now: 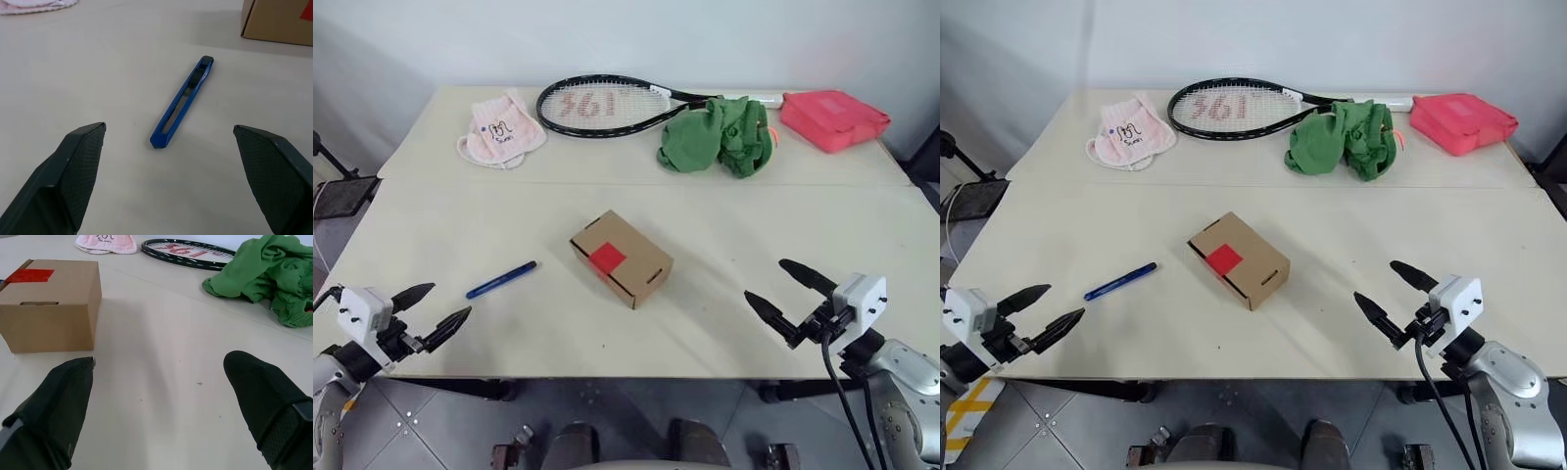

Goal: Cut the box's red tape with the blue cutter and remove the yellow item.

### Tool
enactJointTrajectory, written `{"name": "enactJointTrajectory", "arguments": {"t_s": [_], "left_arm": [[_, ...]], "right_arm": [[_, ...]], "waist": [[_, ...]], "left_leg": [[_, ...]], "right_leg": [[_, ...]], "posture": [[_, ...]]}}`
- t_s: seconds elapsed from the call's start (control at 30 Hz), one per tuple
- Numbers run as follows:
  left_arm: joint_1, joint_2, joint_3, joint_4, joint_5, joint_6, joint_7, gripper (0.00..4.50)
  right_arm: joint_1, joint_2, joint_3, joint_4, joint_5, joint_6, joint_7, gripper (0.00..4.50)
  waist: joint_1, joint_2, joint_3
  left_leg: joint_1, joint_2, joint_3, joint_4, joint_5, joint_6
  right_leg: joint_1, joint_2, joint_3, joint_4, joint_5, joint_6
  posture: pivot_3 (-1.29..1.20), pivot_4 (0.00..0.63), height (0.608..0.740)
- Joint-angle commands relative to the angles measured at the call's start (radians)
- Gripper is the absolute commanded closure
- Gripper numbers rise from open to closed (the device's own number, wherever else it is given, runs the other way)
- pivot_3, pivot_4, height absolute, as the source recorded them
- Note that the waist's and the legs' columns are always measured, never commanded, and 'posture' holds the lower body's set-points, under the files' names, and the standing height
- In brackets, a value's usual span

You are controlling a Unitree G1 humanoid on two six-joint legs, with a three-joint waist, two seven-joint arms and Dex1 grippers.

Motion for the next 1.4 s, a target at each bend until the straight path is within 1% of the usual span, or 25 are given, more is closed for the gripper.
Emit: {"name": "enactJointTrajectory", "arguments": {"t_s": [0.03, 0.07, 0.17, 0.23, 0.27, 0.37, 0.4, 0.47, 0.53, 0.57, 0.63, 0.67, 0.77, 0.8, 0.93, 1.03, 1.07, 1.13, 1.27, 1.4], "left_arm": [[-0.002, 0.017, 0.012, -0.012, 0.014, -0.033, 0.009, 0.06], [-0.009, 0.010, 0.018, -0.015, 0.004, -0.038, 0.014, 0.06], [-0.031, 0.033, 0.003, -0.053, -0.048, 0.049, -0.006, 0.06], [-0.067, 0.055, -0.029, -0.082, -0.069, 0.090, -0.038, 0.00], [-0.108, 0.062, -0.052, -0.084, -0.078, 0.115, -0.042, 0.00], [-0.267, 0.076, -0.146, -0.030, -0.029, 0.117, -0.040, 0.56], [-0.296, 0.078, -0.162, -0.011, -0.017, 0.113, -0.041, 0.89], [-0.420, 0.072, -0.230, 0.080, 0.029, 0.101, -0.040, 1.50], [-0.547, 0.049, -0.302, 0.166, 0.075, 0.081, -0.034, 2.13], [-0.585, 0.039, -0.325, 0.194, 0.090, 0.075, -0.032, 2.43], [-0.693, -0.005, -0.384, 0.279, 0.140, 0.037, -0.017, 3.07], [-0.743, -0.025, -0.413, 0.328, 0.174, 0.015, 0.002, 3.35], [-0.869, -0.089, -0.472, 0.462, 0.238, -0.030, 0.031, 4.34], [-0.908, -0.117, -0.496, 0.502, 0.251, -0.035, 0.024, 4.48], [-0.996, -0.181, -0.564, 0.605, 0.299, -0.061, -0.005, 4.48], [-1.022, -0.202, -0.584, 0.650, 0.306, -0.061, -0.038, 4.48], [-1.015, -0.202, -0.592, 0.639, 0.302, -0.043, -0.064, 4.48], [-0.993, -0.199, -0.599, 0.601, 0.292, -0.014, -0.103, 4.48], [-0.934, -0.178, -0.587, 0.475, 0.239, 0.104, -0.175, 4.48], [-0.814, -0.115, -0.586, 0.233, 0.141, 0.303, -0.263, 4.48]], "right_arm": [[-0.008, 0.002, -0.002, -0.012, 0.007, -0.012, -0.004, 0.00], [-0.011, 0.001, 0.001, -0.013, 0.008, -0.010, -0.003, 0.00], [-0.020, -0.003, 0.027, -0.039, 0.023, 0.019, 0.004, 0.00], [-0.023, -0.015, 0.055, -0.068, 0.023, 0.051, 0.007, 0.38], [-0.024, -0.020, 0.070, -0.085, 0.023, 0.077, 0.000, 0.57], [-0.034, -0.026, 0.126, -0.132, -0.003, 0.144, -0.032, 1.60], [-0.039, -0.027, 0.136, -0.140, -0.008, 0.156, -0.041, 1.98], [-0.046, -0.013, 0.192, -0.163, -0.044, 0.196, -0.086, 2.70], [-0.062, 0.006, 0.258, -0.179, -0.094, 0.226, -0.131, 3.37], [-0.069, 0.012, 0.277, -0.182, -0.109, 0.234, -0.146, 3.72], [-0.099, 0.032, 0.333, -0.176, -0.149, 0.257, -0.179, 4.39], [-0.115, 0.041, 0.357, -0.169, -0.164, 0.269, -0.191, 4.50], [-0.161, 0.062, 0.417, -0.141, -0.201, 0.305, -0.215, 4.50], [-0.179, 0.069, 0.437, -0.130, -0.202, 0.333, -0.218, 4.50], [-0.230, 0.099, 0.471, -0.109, -0.193, 0.405, -0.225, 4.50], [-0.265, 0.116, 0.485, -0.100, -0.194, 0.427, -0.224, 4.50], [-0.276, 0.129, 0.479, -0.102, -0.181, 0.448, -0.229, 4.50], [-0.295, 0.154, 0.461, -0.109, -0.158, 0.481, -0.242, 4.50], [-0.322, 0.171, 0.432, -0.107, -0.150, 0.518, -0.264, 4.50], [-0.355, 0.175, 0.380, -0.079, -0.136, 0.537, -0.277, 4.50]], "waist": [[0.000, 0.000, 0.000], [0.000, 0.000, 0.000], [0.000, 0.000, 0.000], [0.004, 0.000, 0.000], [0.007, 0.000, 0.000], [0.020, 0.000, 0.000], [0.021, 0.000, 0.000], [0.023, 0.000, 0.000], [0.024, -0.001, 0.000], [0.024, -0.001, -0.001], [0.024, -0.001, 0.000], [0.024, -0.002, 0.000], [0.022, -0.002, 0.000], [0.021, -0.003, 0.000], [0.021, -0.003, 0.000], [0.015, -0.003, 0.000], [0.012, -0.003, 0.000], [0.009, -0.003, 0.000], [0.000, -0.003, 0.000], [-0.003, -0.003, 0.000]], "left_leg": [[0.000, 0.000, 0.000, 0.000, 0.000, 0.000], [0.000, 0.000, 0.000, 0.000, 0.000, 0.000], [0.000, 0.000, 0.001, 0.000, 0.000, 0.000], [0.000, 0.000, 0.001, 0.000, 0.000, 0.000], [0.000, 0.000, 0.000, 0.001, 0.000, 0.000], [0.000, 0.000, 0.000, 0.001, 0.000, 0.000], [0.000, 0.000, 0.000, 0.002, 0.000, 0.000], [0.000, 0.000, 0.001, 0.002, 0.000, 0.000], [-0.001, 0.000, 0.002, 0.002, 0.000, 0.000], [-0.002, 0.000, 0.003, 0.002, 0.000, 0.000], [-0.003, 0.000, 0.005, 0.002, 0.000, 0.000], [-0.003, 0.000, 0.006, 0.002, 0.000, 0.000], [-0.006, 0.000, 0.007, 0.004, 0.000, 0.000], [-0.006, 0.000, 0.008, 0.005, 0.000, 0.000], [-0.006, 0.000, 0.009, 0.005, 0.000, 0.000], [-0.006, 0.000, 0.009, 0.005, 0.000, 0.000], [-0.006, 0.000, 0.009, 0.005, 0.000, 0.000], [-0.007, 0.000, 0.009, 0.005, 0.000, 0.000], [-0.007, 0.000, 0.009, 0.005, 0.000, 0.000], [-0.006, 0.001, 0.009, 0.005, 0.000, 0.000]], "right_leg": [[0.000, 0.000, 0.000, 0.000, 0.000, 0.000], [0.000, 0.000, 0.000, 0.000, 0.000, 0.000], [0.000, 0.000, 0.001, 0.000, 0.000, 0.000], [0.000, 0.000, 0.001, 0.000, 0.000, 0.000], [0.000, 0.000, 0.001, 0.001, 0.000, 0.000], [0.000, 0.000, 0.001, 0.001, 0.000, 0.000], [0.000, 0.000, 0.001, 0.001, 0.000, 0.000], [-0.001, 0.000, 0.002, 0.001, 0.000, 0.000], [-0.003, 0.001, 0.002, 0.002, 0.000, 0.000], [-0.005, 0.001, 0.002, 0.004, 0.000, 0.000], [-0.008, 0.001, 0.003, 0.005, 0.000, 0.000], [-0.009, 0.000, 0.003, 0.006, 0.000, 0.000], [-0.011, 0.000, 0.003, 0.007, 0.001, 0.000], [-0.012, 0.000, 0.003, 0.008, 0.001, 0.000], [-0.012, 0.000, 0.003, 0.008, 0.001, 0.001], [-0.013, 0.000, 0.003, 0.008, 0.001, 0.001], [-0.013, 0.000, 0.003, 0.008, 0.001, 0.001], [-0.013, 0.000, 0.003, 0.009, 0.001, 0.001], [-0.013, 0.000, 0.003, 0.009, 0.001, 0.001], [-0.013, 0.000, 0.003, 0.010, 0.001, 0.001]], "posture": [[0.00, 0.150, 0.740], [0.00, 0.150, 0.740], [0.00, 0.150, 0.740], [0.00, 0.150, 0.740], [0.00, 0.150, 0.740], [0.00, 0.150, 0.740], [0.00, 0.150, 0.740], [0.00, 0.150, 0.740], [0.00, 0.150, 0.740], [0.00, 0.150, 0.740], [0.00, 0.150, 0.740], [0.00, 0.150, 0.740], [0.00, 0.150, 0.740], [0.00, 0.150, 0.740], [0.00, 0.150, 0.740], [0.00, 0.150, 0.740], [0.00, 0.150, 0.740], [0.00, 0.150, 0.740], [0.00, 0.150, 0.740], [0.00, 0.150, 0.740]]}}
